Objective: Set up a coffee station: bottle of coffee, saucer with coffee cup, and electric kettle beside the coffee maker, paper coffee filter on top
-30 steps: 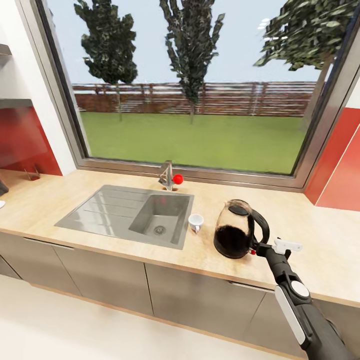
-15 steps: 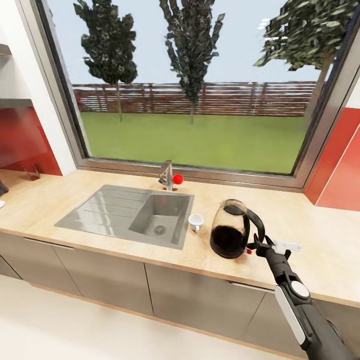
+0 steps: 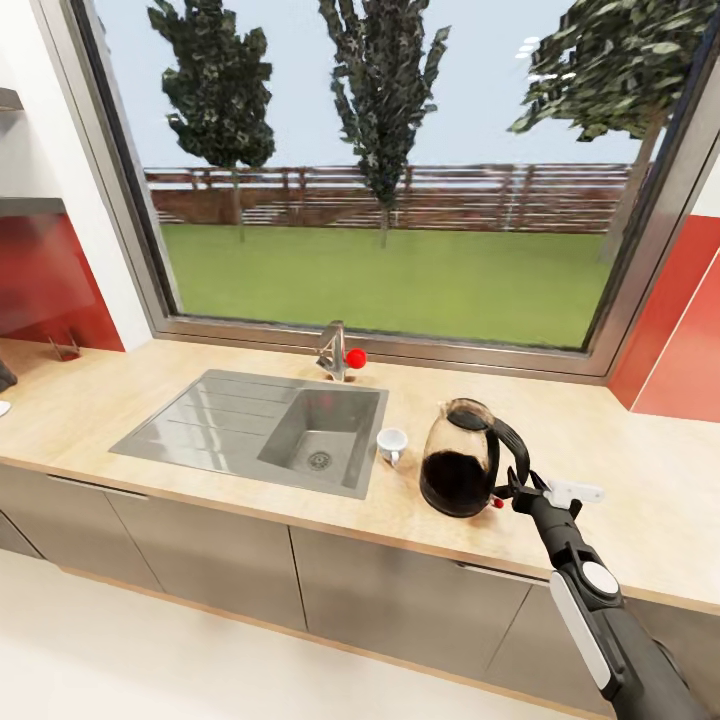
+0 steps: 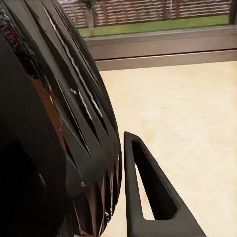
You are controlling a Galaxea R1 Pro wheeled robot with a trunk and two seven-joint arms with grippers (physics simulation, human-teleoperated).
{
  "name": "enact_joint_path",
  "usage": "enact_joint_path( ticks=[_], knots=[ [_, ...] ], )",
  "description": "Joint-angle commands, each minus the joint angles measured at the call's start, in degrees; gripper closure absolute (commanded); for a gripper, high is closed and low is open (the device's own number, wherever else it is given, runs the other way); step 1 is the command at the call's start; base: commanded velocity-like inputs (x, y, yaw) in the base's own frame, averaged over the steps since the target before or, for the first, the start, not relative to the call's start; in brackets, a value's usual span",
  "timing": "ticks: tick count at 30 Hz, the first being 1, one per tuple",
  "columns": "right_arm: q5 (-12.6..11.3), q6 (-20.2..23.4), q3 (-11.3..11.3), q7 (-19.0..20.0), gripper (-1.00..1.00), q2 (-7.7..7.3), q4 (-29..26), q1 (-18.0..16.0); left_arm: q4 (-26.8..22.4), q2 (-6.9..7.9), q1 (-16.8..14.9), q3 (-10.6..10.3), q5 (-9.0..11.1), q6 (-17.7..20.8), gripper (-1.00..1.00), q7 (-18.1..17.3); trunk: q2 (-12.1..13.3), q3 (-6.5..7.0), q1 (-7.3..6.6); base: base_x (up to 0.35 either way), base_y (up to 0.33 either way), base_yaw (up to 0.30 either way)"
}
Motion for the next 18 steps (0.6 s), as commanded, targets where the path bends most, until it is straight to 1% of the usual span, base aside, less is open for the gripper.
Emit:
enact_joint_path(
  ticks=[1, 7, 10, 14, 18],
  knots=[
    [-0.5, -0.2, 0.1, -0.2, 1.00, -0.03, 0.0, 0.0, 0.1, 0.02, -0.1, 0.4, -0.6, -0.3, -1.00, 0.2, -0.1, -0.12, 0.03, 0.000, 0.000, 0.000],
    [-0.6, 0.2, 0.2, -0.2, 1.00, 0.02, -0.1, 0.0, 0.2, 0.27, -0.1, 0.4, -0.5, -0.4, -1.00, 0.2, -0.1, -0.12, 0.03, 0.000, 0.000, 0.000],
    [-0.6, 1.7, 0.2, -0.2, 1.00, 0.03, -1.0, 0.0, 0.4, 0.35, -0.1, 0.4, -0.4, -0.5, -1.00, 0.3, -0.1, -0.12, 0.03, 0.000, 0.000, 0.000],
    [-0.6, 6.2, 0.2, -0.2, 1.00, 0.04, -4.6, 0.0, 0.4, 0.37, -0.1, 0.5, -0.3, -0.5, -1.00, 0.5, -0.1, -0.12, 0.03, 0.000, 0.000, 0.000],
    [-0.6, 12.9, 0.4, -0.3, 1.00, 0.11, -10.8, 0.0, 1.5, 0.39, 0.0, 0.5, -0.2, -0.4, -1.00, 0.5, -0.1, -0.12, 0.03, 0.000, 0.000, 0.000]
  ],
)
